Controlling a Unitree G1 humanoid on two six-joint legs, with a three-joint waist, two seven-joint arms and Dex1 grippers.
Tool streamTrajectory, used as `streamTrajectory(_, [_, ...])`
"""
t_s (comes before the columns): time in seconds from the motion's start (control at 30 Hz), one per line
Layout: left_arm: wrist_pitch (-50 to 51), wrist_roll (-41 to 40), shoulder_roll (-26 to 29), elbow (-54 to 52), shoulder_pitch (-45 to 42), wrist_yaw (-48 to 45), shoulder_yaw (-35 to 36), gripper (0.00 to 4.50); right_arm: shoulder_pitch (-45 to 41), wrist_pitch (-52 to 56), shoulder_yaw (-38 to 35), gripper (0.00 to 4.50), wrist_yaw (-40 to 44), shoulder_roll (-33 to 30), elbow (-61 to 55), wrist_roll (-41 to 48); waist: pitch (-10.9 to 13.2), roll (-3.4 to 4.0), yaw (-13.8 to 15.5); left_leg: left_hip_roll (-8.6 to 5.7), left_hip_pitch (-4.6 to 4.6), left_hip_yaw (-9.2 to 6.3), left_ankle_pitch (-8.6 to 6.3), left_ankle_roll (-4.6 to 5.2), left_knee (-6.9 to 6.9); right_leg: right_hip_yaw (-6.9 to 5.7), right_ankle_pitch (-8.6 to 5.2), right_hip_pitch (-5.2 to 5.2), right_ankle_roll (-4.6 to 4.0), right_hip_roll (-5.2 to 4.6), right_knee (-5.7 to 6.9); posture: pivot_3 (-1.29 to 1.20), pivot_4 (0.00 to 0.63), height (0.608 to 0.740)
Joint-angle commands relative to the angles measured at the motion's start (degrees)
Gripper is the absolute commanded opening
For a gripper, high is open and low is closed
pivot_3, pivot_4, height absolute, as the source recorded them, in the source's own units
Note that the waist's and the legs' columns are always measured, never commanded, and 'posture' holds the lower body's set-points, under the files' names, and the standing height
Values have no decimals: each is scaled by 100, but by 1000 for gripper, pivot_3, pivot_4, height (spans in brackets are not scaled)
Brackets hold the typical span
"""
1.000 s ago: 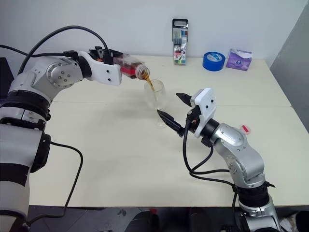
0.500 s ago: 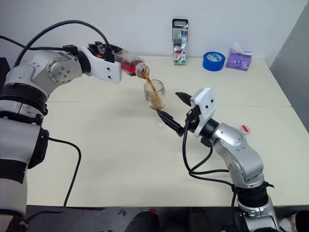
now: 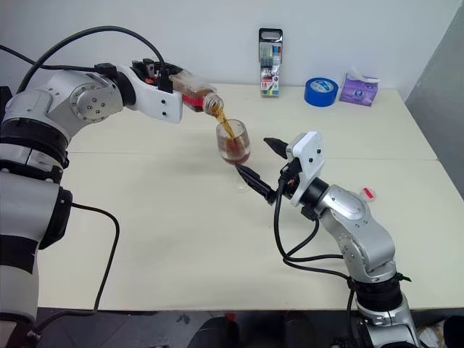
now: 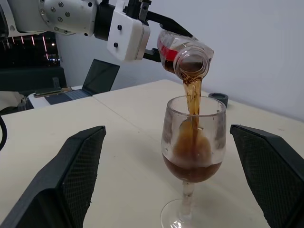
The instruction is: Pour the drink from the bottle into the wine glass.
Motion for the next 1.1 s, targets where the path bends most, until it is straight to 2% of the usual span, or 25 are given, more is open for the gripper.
streamTrajectory(0.03, [-20,8,112,-5,-289,138,12,1696,4,-95,8,4500,9,-6,-236,-3,0,0,0,0,0,0,0,0,0,0,0,0,0,0,0,0,150,740])
streamTrajectory(0.23, [-14,-74,85,29,-264,91,57,1696,20,-82,21,4500,1,-18,-269,11,0,0,0,0,0,0,0,0,0,0,0,0,0,0,0,0,150,740])
streamTrajectory(0.77, [178,-1688,-321,-306,447,-1063,1047,1696,4,-92,54,4500,-18,-47,-194,-53,0,0,-11,1,1,1,1,-1,5,1,0,-1,0,0,4,0,150,740])
streamTrajectory(1.0, [1389,-3388,-742,-1238,1194,-1704,2324,1696,-60,-39,17,4500,83,-97,-220,32,-1,0,-20,2,1,0,1,-1,13,6,0,0,0,-1,10,0,150,740])
streamTrajectory(1.1, [2589,-4143,-942,-2284,1952,-1208,3109,1696,45,-62,-8,4500,363,-323,-316,116,-3,3,-37,3,2,0,1,-1,13,13,0,0,0,-1,13,0,150,740])
